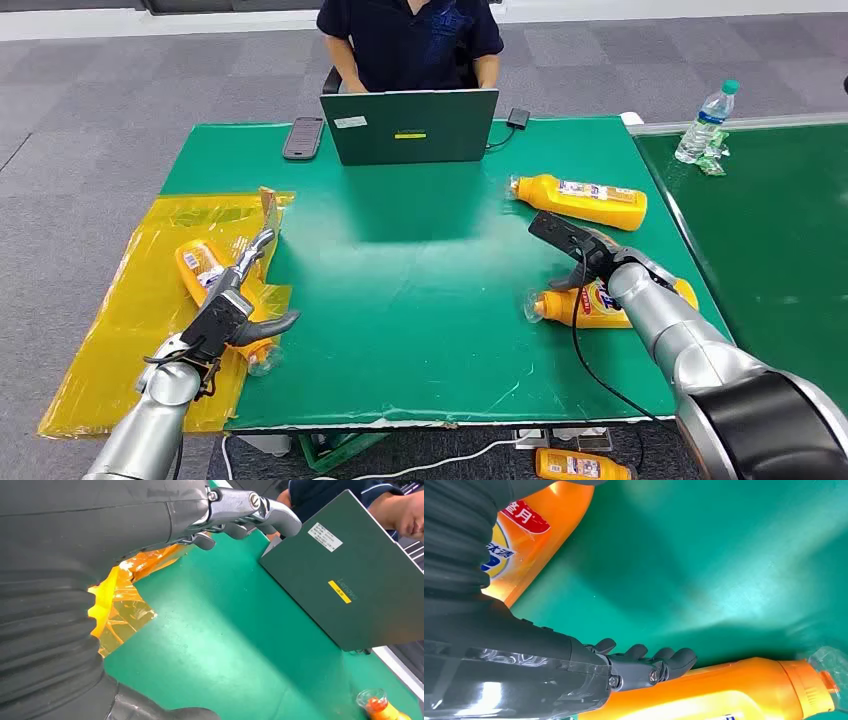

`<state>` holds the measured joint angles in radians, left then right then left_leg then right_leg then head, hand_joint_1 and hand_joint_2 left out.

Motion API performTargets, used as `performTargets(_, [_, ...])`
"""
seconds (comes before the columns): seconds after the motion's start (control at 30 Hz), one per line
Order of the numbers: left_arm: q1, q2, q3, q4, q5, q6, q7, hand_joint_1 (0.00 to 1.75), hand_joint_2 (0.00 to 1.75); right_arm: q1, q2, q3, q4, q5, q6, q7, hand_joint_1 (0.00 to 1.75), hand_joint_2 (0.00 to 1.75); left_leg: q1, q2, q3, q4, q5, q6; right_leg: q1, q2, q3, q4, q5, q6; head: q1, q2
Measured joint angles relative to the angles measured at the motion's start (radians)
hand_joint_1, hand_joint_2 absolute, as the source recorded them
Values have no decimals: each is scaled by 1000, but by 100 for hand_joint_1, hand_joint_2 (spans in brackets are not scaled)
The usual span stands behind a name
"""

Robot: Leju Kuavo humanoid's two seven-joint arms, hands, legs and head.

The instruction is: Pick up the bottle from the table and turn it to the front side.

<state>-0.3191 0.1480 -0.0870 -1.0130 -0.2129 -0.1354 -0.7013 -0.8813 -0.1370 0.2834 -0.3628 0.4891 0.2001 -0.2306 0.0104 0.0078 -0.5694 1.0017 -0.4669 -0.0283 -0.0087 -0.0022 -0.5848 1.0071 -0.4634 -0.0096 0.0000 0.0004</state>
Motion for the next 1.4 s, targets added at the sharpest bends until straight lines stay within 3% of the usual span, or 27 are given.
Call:
performTargets(0.4, [-2,0,0,5,15,10,0,0,175,2,2,45,-2,10,42,-65,0,175,0,0,0,0,0,0,0,0,0,0,0,0,0,0])
performTargets(0.63, [3,0,0,4,13,15,0,0,175,43,18,129,-83,-28,93,-129,0,175,0,0,0,0,0,0,0,0,0,0,0,0,0,0])
performTargets(0.83, [16,3,8,4,6,15,0,0,175,88,18,235,-200,-113,136,-115,0,175,0,0,0,0,0,0,0,0,0,0,0,0,0,0])
performTargets(1.1, [36,6,31,-4,-8,11,0,0,175,102,2,346,-271,-222,105,-71,0,175,0,0,0,0,0,0,0,0,0,0,0,0,0,0])
performTargets(1.4, [44,6,48,-7,-18,10,0,0,175,105,-29,407,-303,-254,90,-67,0,175,0,0,0,0,0,0,0,0,-1,0,0,0,0,0])
